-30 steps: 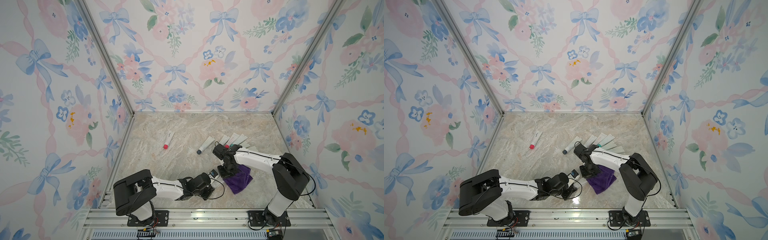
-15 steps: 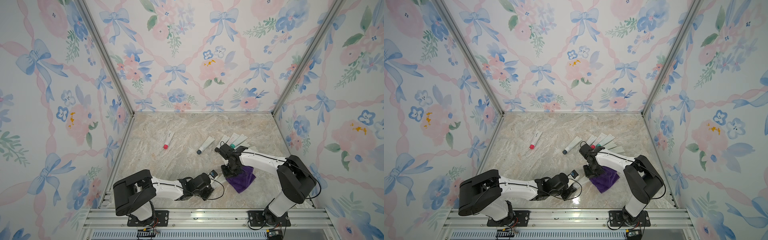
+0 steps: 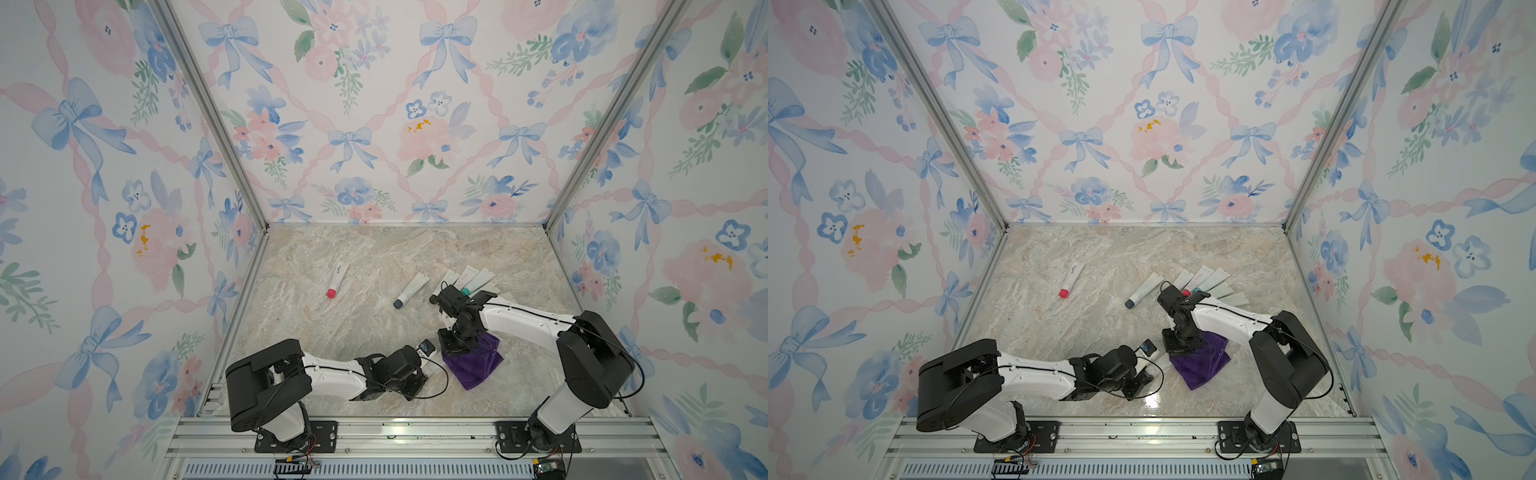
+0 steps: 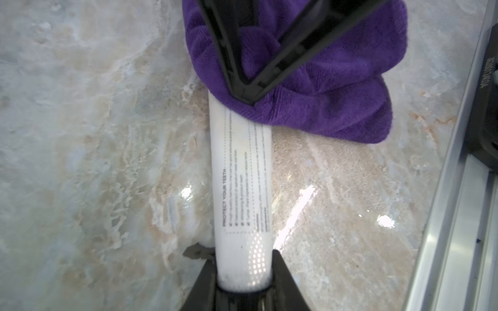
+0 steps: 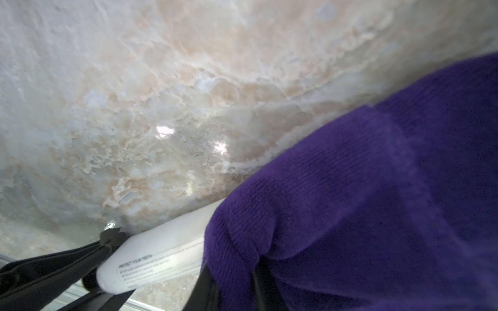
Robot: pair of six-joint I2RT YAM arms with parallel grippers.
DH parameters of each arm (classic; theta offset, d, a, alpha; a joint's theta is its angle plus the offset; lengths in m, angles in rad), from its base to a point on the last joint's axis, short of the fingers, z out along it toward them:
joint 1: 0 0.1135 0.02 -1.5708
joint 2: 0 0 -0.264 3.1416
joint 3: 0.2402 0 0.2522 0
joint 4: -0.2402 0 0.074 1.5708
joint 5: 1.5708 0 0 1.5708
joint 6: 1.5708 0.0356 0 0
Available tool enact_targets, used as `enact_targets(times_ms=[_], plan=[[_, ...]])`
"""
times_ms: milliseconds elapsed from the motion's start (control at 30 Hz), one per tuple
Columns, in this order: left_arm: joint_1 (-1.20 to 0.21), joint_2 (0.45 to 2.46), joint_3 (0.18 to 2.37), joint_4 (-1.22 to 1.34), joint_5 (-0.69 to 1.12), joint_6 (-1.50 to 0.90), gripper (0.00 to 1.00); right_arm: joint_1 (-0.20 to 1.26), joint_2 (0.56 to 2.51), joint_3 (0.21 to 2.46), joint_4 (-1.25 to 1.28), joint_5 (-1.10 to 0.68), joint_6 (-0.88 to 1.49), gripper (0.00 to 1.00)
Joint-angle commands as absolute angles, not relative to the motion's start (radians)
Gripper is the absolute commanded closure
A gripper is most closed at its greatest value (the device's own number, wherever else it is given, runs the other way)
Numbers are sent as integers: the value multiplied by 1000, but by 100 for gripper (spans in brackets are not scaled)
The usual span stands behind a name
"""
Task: Wipe the surface of the toothpaste tube
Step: Wipe the dirt from the toothpaste tube.
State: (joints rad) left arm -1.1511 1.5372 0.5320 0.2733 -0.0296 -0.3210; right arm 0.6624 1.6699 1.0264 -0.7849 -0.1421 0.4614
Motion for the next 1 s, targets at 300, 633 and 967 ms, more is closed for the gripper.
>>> enact_targets(times_ms=[300,633,967], plan=[[-1141,1549,525,257,-40,-321,73,547,1705,1006,-782,-121,412,80],[-1141,1552,525,256,-40,-321,73,741,1660,990,-670,-348,525,80],[-1141,1541,519,256,-43,-322,73,693,1702,995,-728,-233,479,80]])
